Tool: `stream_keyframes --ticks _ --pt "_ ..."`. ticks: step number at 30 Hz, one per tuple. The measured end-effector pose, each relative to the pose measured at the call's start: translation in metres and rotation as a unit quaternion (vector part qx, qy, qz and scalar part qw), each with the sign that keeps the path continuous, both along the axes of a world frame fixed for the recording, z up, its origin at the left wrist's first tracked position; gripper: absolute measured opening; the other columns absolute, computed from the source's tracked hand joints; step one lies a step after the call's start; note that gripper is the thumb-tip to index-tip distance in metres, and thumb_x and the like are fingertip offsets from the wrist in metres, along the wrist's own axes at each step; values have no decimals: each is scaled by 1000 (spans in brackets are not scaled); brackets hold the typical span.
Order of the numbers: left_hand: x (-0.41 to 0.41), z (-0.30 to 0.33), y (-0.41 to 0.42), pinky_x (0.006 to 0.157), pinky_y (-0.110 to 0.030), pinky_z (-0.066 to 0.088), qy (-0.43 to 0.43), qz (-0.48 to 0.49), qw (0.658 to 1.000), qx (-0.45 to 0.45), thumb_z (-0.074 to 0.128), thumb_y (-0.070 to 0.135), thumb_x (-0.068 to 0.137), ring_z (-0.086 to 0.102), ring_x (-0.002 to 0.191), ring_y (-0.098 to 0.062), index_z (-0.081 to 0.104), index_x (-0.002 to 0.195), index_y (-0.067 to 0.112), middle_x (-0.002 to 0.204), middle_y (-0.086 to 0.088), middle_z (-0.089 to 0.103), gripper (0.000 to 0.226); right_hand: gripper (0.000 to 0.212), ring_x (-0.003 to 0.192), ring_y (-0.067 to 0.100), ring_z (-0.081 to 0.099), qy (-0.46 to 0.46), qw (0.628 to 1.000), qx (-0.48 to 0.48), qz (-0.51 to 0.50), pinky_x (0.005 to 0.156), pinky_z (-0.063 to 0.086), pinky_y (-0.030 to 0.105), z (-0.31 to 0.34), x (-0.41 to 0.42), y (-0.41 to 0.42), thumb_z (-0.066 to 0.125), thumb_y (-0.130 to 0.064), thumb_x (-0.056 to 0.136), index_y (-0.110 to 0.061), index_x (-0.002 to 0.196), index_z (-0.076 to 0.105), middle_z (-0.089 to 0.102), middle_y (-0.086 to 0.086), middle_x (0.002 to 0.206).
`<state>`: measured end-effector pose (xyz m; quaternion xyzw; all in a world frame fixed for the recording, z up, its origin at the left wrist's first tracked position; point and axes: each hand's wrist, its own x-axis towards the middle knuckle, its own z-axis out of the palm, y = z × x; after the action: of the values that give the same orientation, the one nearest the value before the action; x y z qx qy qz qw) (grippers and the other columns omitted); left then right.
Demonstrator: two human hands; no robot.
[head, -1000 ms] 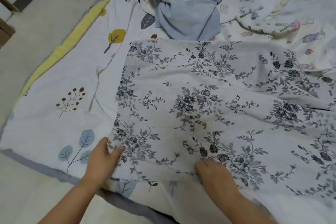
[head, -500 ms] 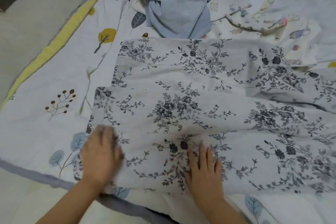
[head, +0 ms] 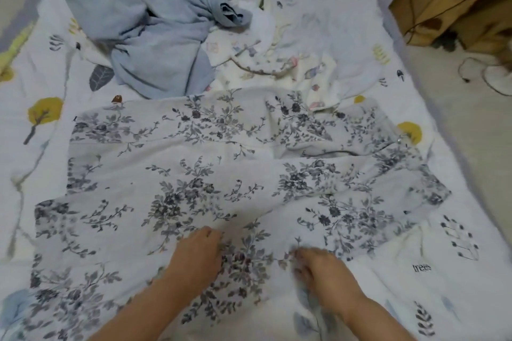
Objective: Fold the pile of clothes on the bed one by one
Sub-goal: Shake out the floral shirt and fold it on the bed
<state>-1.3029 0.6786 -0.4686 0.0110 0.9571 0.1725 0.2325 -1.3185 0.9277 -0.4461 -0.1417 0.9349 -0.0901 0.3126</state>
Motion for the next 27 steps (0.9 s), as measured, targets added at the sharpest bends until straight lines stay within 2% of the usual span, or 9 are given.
stream_keyframes --ticks 2,4,8,11,14,18,21,24,27 --pt "-18 8 27 95 -24 40 11 -31 999 13 33 24 99 49 113 -16 49 126 18 128 0 50 32 28 109 21 55 -2 999 24 -45 83 41 26 7 -5 33 42 -17 92 -20 114 58 61 1 115" --pt "-28 10 50 95 -25 40 11 -43 999 29 33 23 98 49 112 -16 50 124 17 128 -1 51 32 26 106 21 56 7 997 48 -66 82 42 26 8 -9 59 42 -16 92 -18 112 59 61 3 116" --pt "-44 10 114 94 -27 39 -7 -68 996 53 37 21 95 48 115 -19 49 126 18 131 -3 49 33 36 114 20 52 26 992 71 -106 84 41 24 12 -28 120 44 -9 89 -22 118 60 59 0 119" --pt "-58 5 162 90 -25 38 9 -79 995 57 37 19 94 49 110 -18 52 123 17 124 -3 53 32 42 119 21 46 53 987 112 -105 89 40 25 13 -50 165 43 -10 90 -23 129 52 53 2 127" --pt "-71 -8 211 94 -27 37 10 -90 993 75 36 18 95 46 114 -18 50 124 16 126 -4 50 32 52 131 24 36 86 978 172 -82 101 34 27 9 -75 208 41 -8 89 -19 141 37 39 9 142" --pt "-87 -27 271 104 -27 32 26 -100 990 91 39 21 95 36 127 -17 44 132 18 140 -2 40 38 64 145 25 4 103 966 228 -66 116 15 35 -2 -116 261 37 -6 92 -20 149 11 1 8 158" --pt "-88 -43 304 115 -38 19 8 -120 991 61 39 32 95 13 142 -22 27 143 24 154 -3 17 50 71 144 28 -15 93 960 262 -32 117 2 42 -15 -142 290 37 -7 96 -21 149 -7 -18 8 156" --pt "-83 -60 319 116 -46 4 -26 -111 993 17 35 44 93 -7 144 -26 4 147 30 158 -2 -3 64 79 141 28 -24 99 955 277 45 116 -5 45 -30 -162 310 36 -7 95 -20 145 -23 -32 4 151" --pt "-79 -70 324 115 -47 -5 -42 -119 992 -26 40 44 94 -16 143 -29 -11 147 28 157 -6 -16 75 76 141 28 -25 100 953 266 107 115 -7 45 -43 -176 319 34 -10 96 -20 144 -23 -34 1 149"
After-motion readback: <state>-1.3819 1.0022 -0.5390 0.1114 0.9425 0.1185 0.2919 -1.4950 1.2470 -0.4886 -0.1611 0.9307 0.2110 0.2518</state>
